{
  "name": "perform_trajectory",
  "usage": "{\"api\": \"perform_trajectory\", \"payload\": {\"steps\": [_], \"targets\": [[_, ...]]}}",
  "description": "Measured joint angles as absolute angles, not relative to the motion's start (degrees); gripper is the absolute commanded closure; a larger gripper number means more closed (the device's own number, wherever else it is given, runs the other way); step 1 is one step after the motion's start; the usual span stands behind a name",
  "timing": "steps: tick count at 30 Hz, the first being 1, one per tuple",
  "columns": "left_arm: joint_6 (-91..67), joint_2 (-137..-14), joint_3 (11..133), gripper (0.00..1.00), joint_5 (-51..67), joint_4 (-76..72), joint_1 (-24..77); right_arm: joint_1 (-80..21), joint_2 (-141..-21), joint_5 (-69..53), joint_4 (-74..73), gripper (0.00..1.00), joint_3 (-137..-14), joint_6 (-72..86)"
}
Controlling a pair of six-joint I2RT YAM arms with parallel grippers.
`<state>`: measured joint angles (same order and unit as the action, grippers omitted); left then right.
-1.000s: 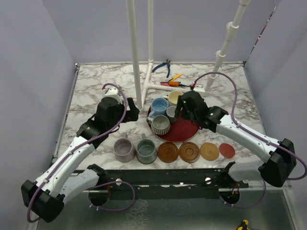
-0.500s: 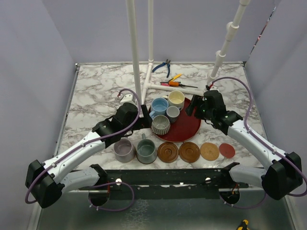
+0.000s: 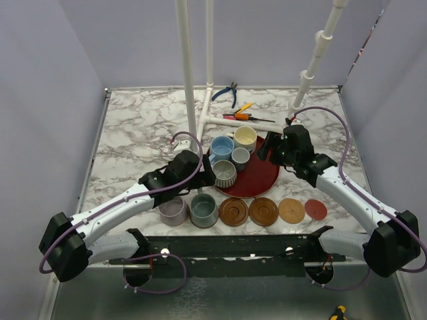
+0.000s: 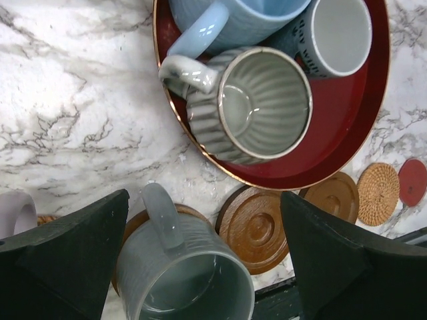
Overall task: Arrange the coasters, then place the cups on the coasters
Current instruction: Pick up the cup from the tray.
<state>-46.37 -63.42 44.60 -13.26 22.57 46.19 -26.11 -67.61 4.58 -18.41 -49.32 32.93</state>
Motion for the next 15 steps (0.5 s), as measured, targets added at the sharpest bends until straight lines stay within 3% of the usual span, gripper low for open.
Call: {"api": "perform_trajectory", "payload": {"steps": [15], "targets": [[-50.09, -65.21, 41.43, 0.04, -12.67, 22.2, 49.06, -25.5, -68.1, 4.62, -18.46, 0.26, -49.32, 33.58]]}}
